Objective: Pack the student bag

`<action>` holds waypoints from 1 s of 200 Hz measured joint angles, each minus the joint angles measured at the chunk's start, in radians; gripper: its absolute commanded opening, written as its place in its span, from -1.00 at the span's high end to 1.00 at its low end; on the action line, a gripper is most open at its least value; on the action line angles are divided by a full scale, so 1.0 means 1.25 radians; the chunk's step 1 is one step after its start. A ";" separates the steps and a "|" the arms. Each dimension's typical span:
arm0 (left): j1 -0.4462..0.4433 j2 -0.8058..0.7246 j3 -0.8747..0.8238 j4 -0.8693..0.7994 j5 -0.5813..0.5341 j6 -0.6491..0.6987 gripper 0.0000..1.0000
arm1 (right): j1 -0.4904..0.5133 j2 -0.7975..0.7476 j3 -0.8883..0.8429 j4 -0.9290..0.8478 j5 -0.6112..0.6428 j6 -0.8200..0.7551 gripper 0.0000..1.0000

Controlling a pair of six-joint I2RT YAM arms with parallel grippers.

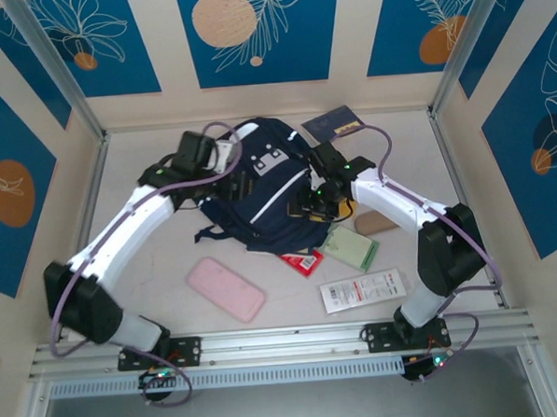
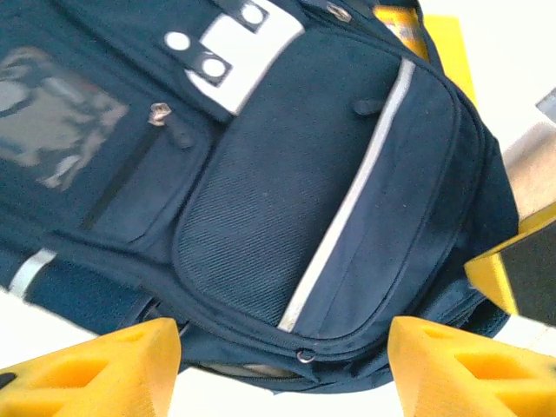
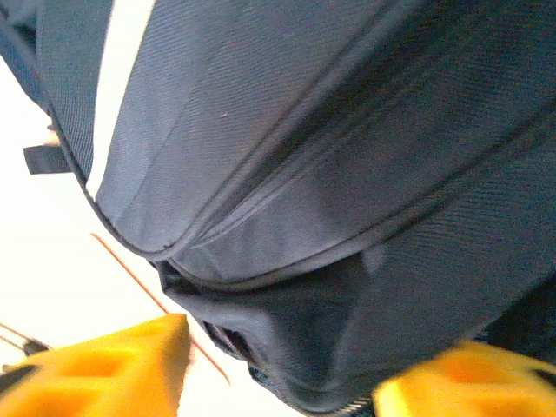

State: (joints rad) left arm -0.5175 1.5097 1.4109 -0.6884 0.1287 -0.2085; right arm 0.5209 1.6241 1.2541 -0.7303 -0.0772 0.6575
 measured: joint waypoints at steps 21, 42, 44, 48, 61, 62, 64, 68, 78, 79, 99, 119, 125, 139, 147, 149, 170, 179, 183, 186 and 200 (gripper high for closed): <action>-0.058 0.108 0.093 -0.020 -0.025 0.055 -0.34 | -0.006 -0.049 -0.057 0.039 0.009 0.005 -0.84; -0.107 0.193 0.166 -0.047 -0.057 0.110 -0.44 | -0.031 -0.143 -0.107 0.052 0.047 0.027 -0.84; -0.110 0.202 0.173 -0.049 -0.059 0.114 -0.47 | -0.036 -0.154 -0.111 0.052 0.052 0.029 -0.85; -0.117 0.215 0.184 -0.053 -0.064 0.125 -0.55 | -0.046 -0.179 -0.122 0.055 0.064 0.038 -0.85; -0.133 0.260 0.218 -0.066 -0.077 0.156 -0.64 | -0.081 -0.258 -0.157 0.059 0.098 0.061 -0.87; -0.135 0.265 0.222 -0.068 -0.078 0.154 -0.64 | -0.086 -0.268 -0.162 0.059 0.102 0.062 -0.87; -0.137 0.269 0.226 -0.070 -0.079 0.157 -0.64 | -0.090 -0.277 -0.166 0.060 0.103 0.064 -0.87; -0.142 0.284 0.236 -0.074 -0.084 0.170 -0.65 | -0.105 -0.308 -0.182 0.063 0.114 0.075 -0.88; -0.150 0.313 0.255 -0.081 -0.095 0.186 -0.67 | -0.134 -0.376 -0.219 0.069 0.130 0.090 -0.97; -0.151 0.318 0.257 -0.083 -0.096 0.190 -0.67 | -0.139 -0.388 -0.225 0.070 0.134 0.096 -0.98; -0.159 0.372 0.291 -0.094 -0.114 0.218 -0.71 | -0.191 -0.507 -0.301 0.076 0.150 0.122 -0.99; -0.166 0.421 0.325 -0.103 -0.126 0.236 -0.73 | -0.222 -0.559 -0.345 0.076 0.143 0.133 -0.99; -0.168 0.434 0.335 -0.107 -0.128 0.238 -0.73 | -0.231 -0.560 -0.352 0.076 0.139 0.135 -0.99; -0.169 0.464 0.356 -0.111 -0.131 0.238 -0.72 | -0.248 -0.556 -0.367 0.082 0.127 0.137 -0.99; -0.170 0.478 0.363 -0.112 -0.131 0.238 -0.71 | -0.254 -0.554 -0.376 0.088 0.121 0.138 -1.00; -0.170 0.481 0.365 -0.112 -0.131 0.238 -0.71 | -0.256 -0.553 -0.378 0.090 0.118 0.139 -1.00; -0.172 0.508 0.374 -0.112 -0.131 0.236 -0.60 | -0.262 -0.552 -0.396 0.107 0.097 0.142 -0.92; -0.172 0.515 0.374 -0.111 -0.131 0.232 -0.47 | -0.262 -0.551 -0.400 0.115 0.088 0.144 -0.87; -0.172 0.518 0.374 -0.112 -0.131 0.231 -0.40 | -0.262 -0.549 -0.402 0.119 0.084 0.145 -0.84; -0.172 0.520 0.375 -0.111 -0.131 0.227 -0.33 | -0.262 -0.547 -0.403 0.123 0.080 0.146 -0.83; -0.172 0.523 0.375 -0.111 -0.127 0.219 0.06 | -0.262 -0.539 -0.410 0.141 0.067 0.149 -0.74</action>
State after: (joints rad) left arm -0.7319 2.1639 1.8797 -0.8276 -0.0303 0.0654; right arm 0.1940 0.9501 0.7422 -0.5545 0.0071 0.8440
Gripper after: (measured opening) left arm 0.621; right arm 0.906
